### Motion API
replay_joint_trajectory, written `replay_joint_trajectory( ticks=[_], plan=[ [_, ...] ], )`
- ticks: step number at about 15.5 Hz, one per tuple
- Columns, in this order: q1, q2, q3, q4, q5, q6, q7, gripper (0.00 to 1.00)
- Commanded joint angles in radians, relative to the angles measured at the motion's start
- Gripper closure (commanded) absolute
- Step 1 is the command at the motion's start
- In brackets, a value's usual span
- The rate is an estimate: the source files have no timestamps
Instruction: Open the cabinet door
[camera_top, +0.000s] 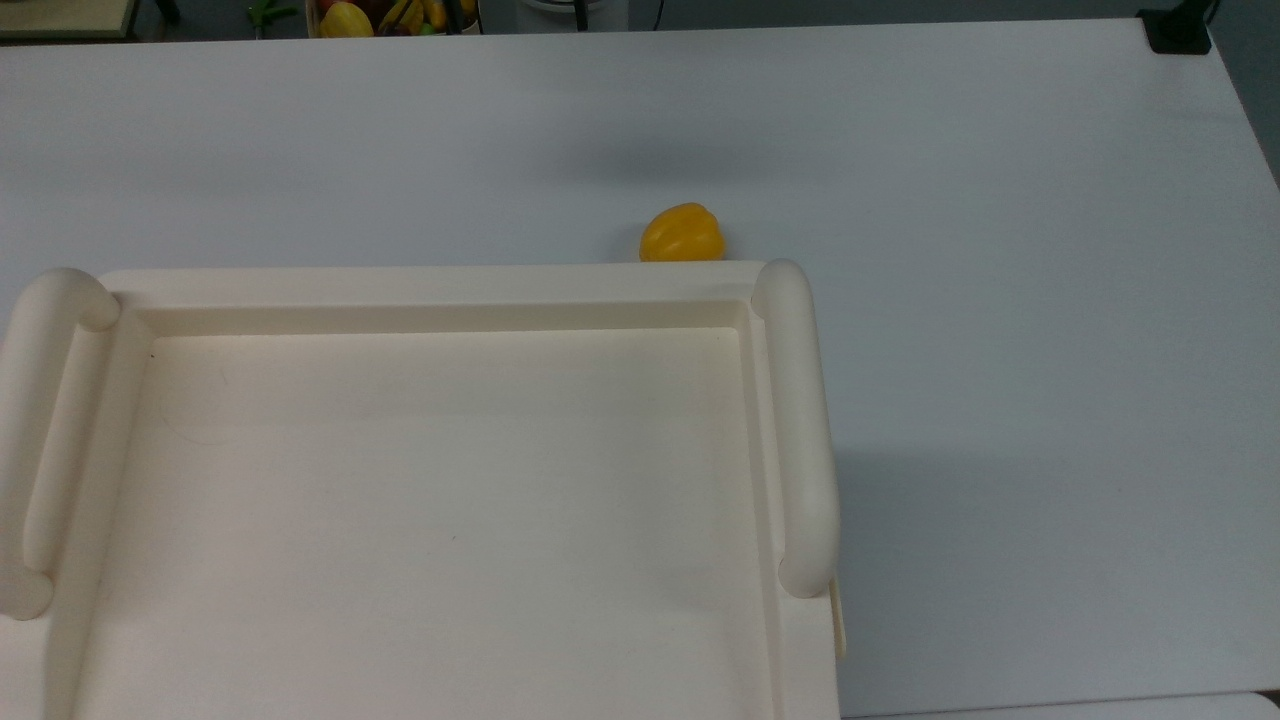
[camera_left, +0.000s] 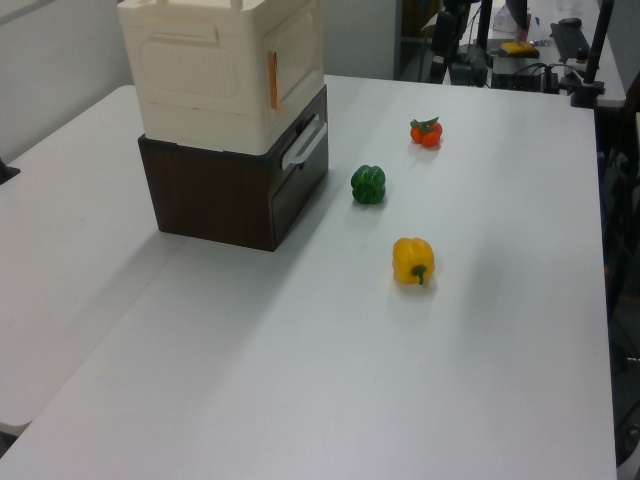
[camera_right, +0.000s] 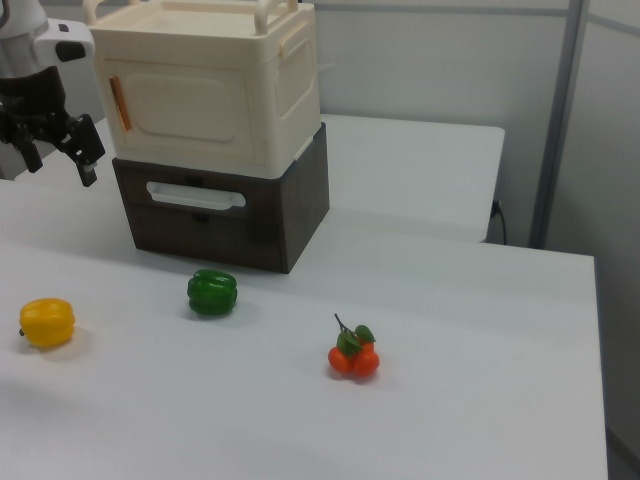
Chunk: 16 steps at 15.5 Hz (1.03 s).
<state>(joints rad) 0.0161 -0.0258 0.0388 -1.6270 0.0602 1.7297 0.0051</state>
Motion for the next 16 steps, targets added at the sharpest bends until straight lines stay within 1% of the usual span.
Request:
replay_joint_trajectory(
  ticks=[1,13,16],
  plan=[
    [0.007,-0.019,-0.007,-0.020,-0.008,0.013,-0.011,0.00],
    [0.004,-0.022,-0.005,-0.027,0.004,0.016,-0.027,0.00],
    [0.007,-0.010,0.009,-0.021,0.004,0.028,-0.028,0.00]
  ],
)
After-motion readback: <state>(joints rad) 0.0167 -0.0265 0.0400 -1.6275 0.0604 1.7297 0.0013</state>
